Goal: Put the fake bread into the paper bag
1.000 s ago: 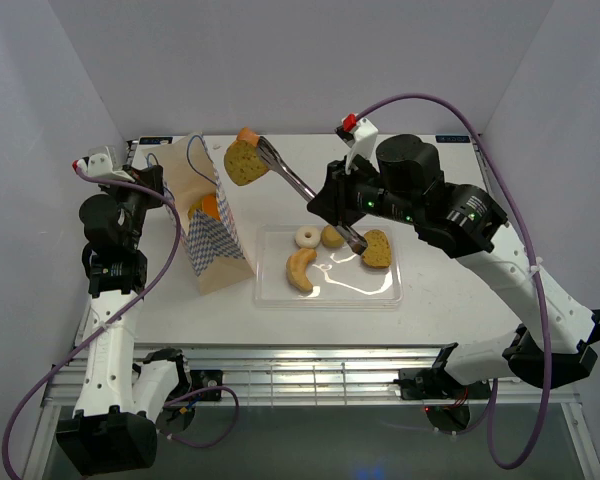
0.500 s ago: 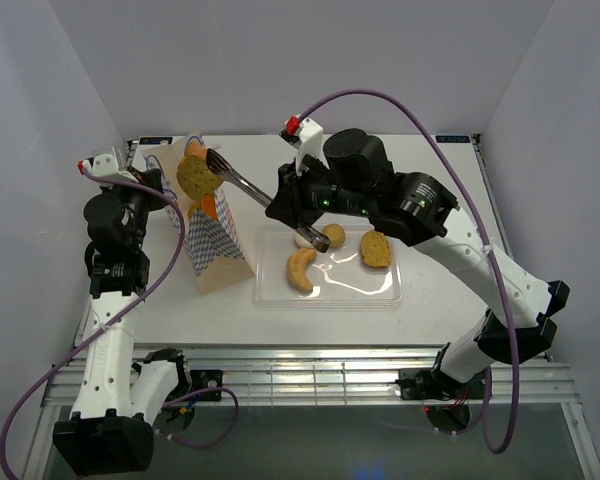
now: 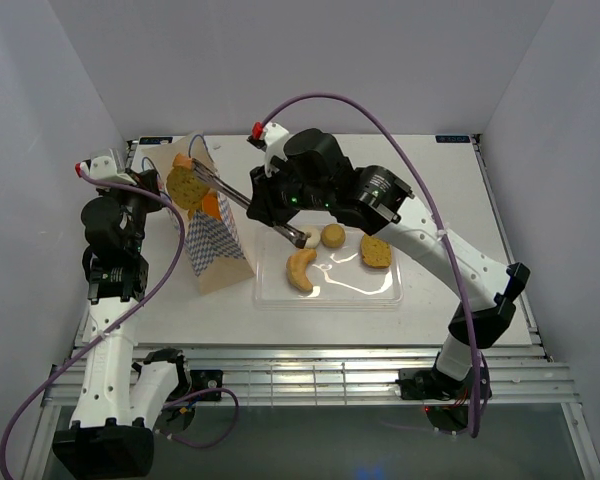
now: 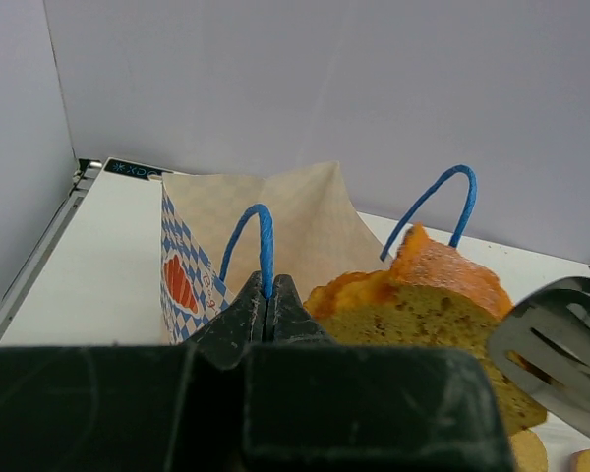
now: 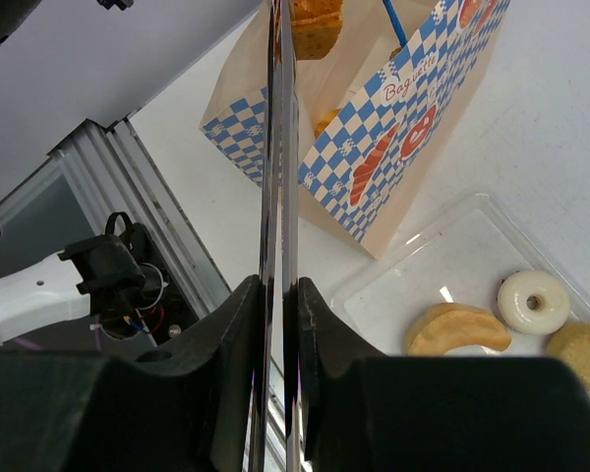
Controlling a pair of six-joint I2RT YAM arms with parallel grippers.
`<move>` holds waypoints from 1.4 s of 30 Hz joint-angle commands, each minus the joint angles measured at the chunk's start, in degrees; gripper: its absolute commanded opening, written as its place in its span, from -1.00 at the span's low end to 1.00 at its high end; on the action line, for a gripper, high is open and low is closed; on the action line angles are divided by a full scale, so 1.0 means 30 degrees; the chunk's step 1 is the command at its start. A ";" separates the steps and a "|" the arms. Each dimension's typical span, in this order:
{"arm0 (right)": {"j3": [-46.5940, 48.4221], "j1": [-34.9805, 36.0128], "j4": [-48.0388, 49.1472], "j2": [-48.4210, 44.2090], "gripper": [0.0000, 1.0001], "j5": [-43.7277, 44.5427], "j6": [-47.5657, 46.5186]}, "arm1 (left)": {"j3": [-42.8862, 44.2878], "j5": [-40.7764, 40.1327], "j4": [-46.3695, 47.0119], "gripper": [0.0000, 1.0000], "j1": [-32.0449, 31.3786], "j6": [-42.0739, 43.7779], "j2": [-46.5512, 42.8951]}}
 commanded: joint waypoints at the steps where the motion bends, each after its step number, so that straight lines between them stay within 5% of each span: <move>1: 0.1502 0.0109 0.0994 0.0627 -0.85 0.0169 -0.0433 | 0.0681 0.0028 -0.0139 -1.00 -0.0085 0.0220 -0.0394; 10: 0.2061 0.0080 0.1111 0.1712 -0.83 0.0404 -0.0462 | 0.0623 0.0058 -0.0080 -1.00 -0.0085 0.0221 -0.0365; 12: 0.2060 0.0109 0.1082 0.1772 -0.60 0.0375 -0.0404 | 0.0622 0.0145 -0.0051 -1.00 -0.0085 0.0163 -0.0394; 21: 0.2207 -0.0008 0.1111 0.1363 -0.25 0.0200 -0.0462 | 0.0447 0.0292 0.0096 -1.00 -0.0085 -0.0014 -0.0218; 42: -0.1394 -0.0037 0.1726 -0.2559 -0.30 -0.0211 0.0065 | 0.0388 0.0380 0.0154 -1.00 -0.0056 -0.0131 0.0309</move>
